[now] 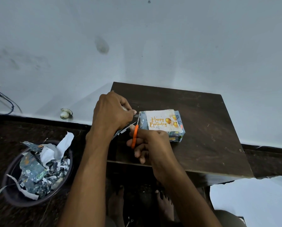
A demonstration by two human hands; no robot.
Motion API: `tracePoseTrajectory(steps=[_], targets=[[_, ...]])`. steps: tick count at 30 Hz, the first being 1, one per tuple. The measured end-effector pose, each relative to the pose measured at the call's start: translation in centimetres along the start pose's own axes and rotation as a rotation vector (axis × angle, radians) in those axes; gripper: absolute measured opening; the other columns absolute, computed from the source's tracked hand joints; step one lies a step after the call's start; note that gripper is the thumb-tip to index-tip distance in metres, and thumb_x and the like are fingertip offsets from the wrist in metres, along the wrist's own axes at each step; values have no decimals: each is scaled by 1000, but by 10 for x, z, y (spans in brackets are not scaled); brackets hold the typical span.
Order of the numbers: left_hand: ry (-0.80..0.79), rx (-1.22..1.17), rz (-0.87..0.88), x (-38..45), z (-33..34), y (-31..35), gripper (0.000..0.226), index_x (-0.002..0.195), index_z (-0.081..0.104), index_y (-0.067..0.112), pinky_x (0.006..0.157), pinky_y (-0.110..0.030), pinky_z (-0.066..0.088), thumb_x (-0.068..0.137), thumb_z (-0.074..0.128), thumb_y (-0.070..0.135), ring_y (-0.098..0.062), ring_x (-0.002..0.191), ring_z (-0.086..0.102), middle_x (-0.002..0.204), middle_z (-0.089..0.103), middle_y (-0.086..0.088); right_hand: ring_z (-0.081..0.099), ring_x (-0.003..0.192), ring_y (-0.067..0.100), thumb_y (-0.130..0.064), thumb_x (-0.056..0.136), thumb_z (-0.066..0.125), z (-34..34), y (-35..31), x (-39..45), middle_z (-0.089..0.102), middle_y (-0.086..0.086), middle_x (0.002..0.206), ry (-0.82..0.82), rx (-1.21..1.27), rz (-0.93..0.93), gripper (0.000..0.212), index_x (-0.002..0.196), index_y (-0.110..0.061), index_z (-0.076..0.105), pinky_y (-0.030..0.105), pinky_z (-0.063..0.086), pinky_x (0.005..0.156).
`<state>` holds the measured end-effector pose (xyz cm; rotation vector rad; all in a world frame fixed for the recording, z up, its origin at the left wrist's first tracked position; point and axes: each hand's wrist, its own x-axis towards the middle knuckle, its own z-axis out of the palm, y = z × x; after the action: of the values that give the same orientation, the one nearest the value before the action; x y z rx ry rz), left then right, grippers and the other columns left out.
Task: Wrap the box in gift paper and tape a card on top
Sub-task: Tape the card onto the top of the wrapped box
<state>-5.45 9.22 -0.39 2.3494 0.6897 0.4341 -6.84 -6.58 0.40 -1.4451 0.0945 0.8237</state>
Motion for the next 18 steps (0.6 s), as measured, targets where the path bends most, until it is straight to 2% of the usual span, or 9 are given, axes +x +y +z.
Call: tracePoseTrajectory(steps=[6,15,18], targets=[[1,-3,-4,-1,-1,1,31,53,63,35,68,-28,50,71,88,36,-16,82,65,83,71,2,49,40,15,-30,92,71,0,-3,0,75,13,76,-26,-29,-5,33,91,2,71,22,37,36],[-1,-3,-12,-2,-3,1,24,56,68,32,64,-25,44,70,87,34,-14,77,64,75,68,6,51,40,15,-29,94,69,5,-11,1,73,9,70,-50,-62,14,30,88,0,71,23,41,39],[-6,2,-11,-3,-5,1,25,56,68,32,58,-23,40,72,87,33,-11,74,62,69,66,9,51,40,15,-28,94,69,5,-11,3,72,9,68,-44,-66,12,29,89,1,71,23,41,38]])
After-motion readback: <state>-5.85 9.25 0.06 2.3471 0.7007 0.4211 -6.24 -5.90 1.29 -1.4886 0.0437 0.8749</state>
